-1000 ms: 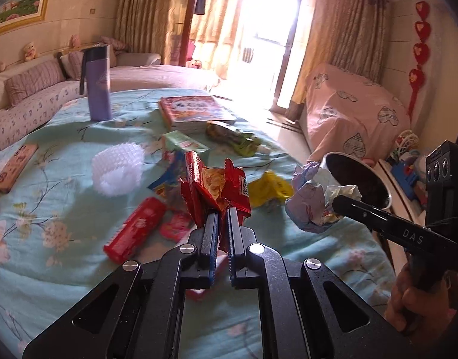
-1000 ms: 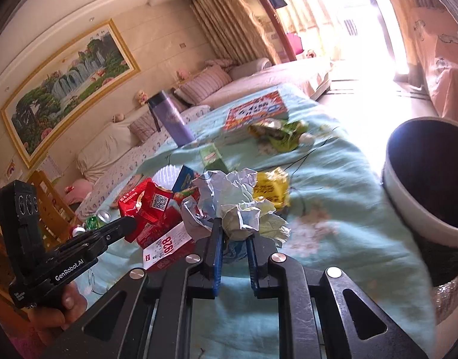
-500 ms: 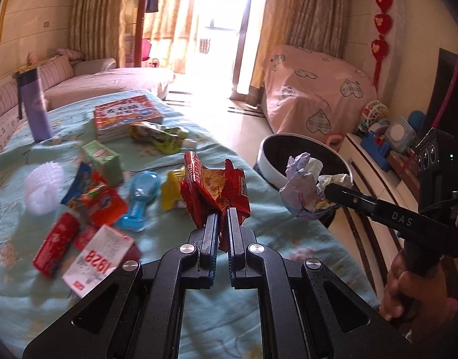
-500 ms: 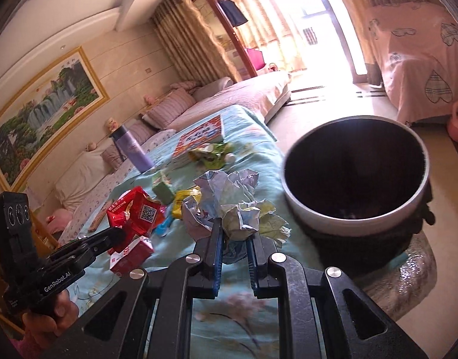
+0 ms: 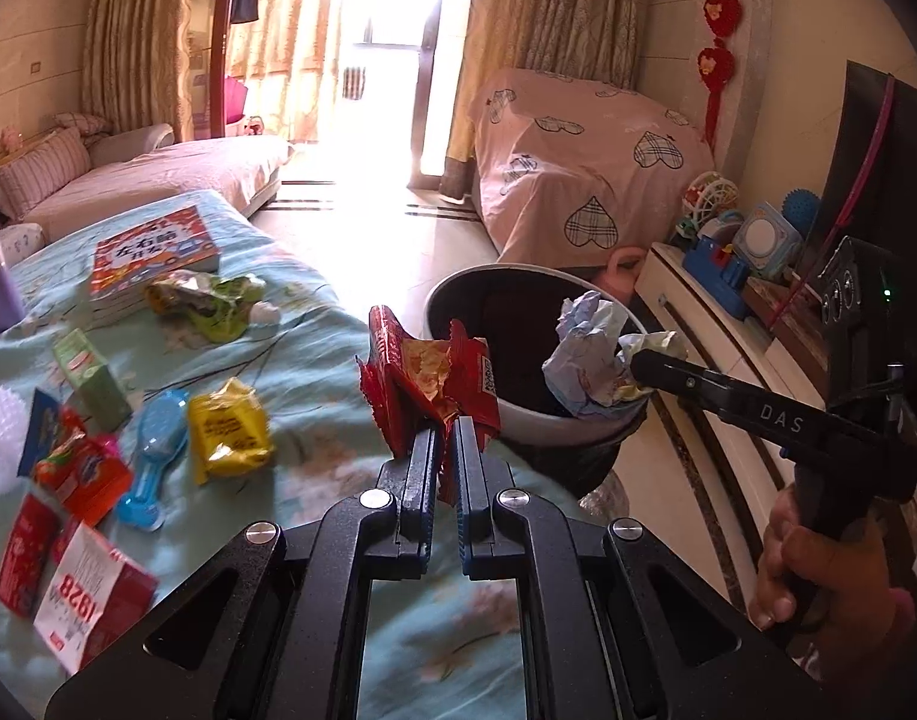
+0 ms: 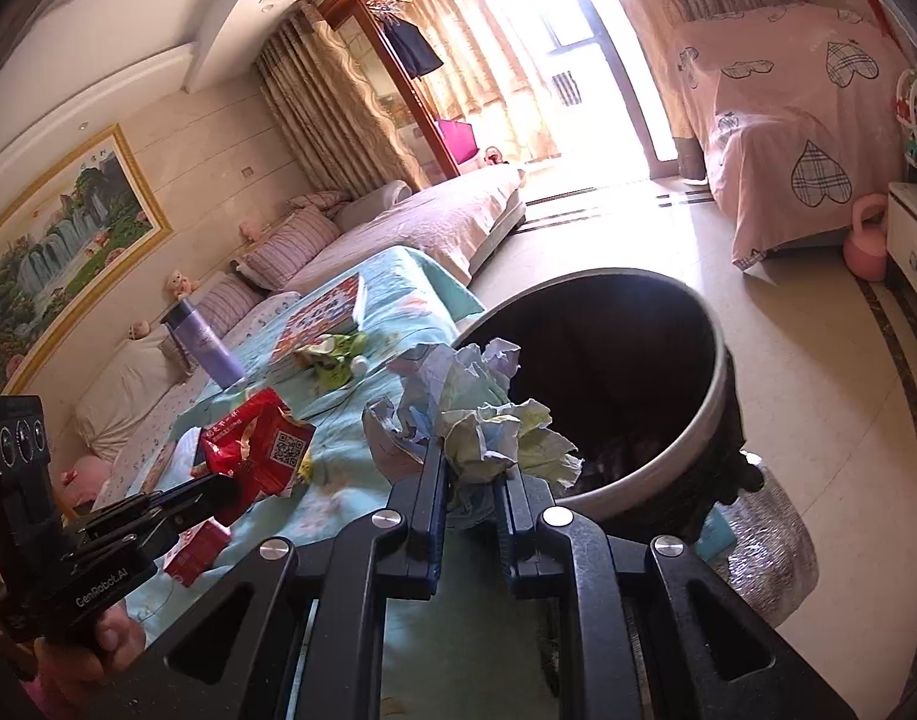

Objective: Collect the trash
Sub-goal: 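Carry both items over the bin and open both grippers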

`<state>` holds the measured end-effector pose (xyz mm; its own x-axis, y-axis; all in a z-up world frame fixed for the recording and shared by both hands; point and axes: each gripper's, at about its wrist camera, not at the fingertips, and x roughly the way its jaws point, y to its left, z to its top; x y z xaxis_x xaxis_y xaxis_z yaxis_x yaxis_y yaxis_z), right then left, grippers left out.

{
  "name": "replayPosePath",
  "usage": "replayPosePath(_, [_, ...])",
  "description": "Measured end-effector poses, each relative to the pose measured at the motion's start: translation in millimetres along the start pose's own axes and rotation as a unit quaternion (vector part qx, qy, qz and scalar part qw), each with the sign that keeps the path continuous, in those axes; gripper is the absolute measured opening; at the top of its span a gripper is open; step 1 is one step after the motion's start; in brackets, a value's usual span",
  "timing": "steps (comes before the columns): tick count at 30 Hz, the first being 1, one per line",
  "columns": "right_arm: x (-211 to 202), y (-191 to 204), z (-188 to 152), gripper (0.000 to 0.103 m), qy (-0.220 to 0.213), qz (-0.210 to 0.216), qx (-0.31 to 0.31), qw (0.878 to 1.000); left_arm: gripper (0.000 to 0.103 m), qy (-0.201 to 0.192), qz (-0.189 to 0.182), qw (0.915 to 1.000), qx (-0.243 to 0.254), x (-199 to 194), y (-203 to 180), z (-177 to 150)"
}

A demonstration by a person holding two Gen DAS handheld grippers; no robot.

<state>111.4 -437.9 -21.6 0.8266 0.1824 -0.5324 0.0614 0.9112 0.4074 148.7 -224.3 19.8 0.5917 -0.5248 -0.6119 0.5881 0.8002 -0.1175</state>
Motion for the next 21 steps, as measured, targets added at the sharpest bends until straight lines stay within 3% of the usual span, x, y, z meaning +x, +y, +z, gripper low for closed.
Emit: replayPosePath(21, [32, -49, 34, 0.015, 0.016, -0.043, 0.005, 0.999, 0.006, 0.037, -0.027, 0.9988, 0.019, 82, -39, 39])
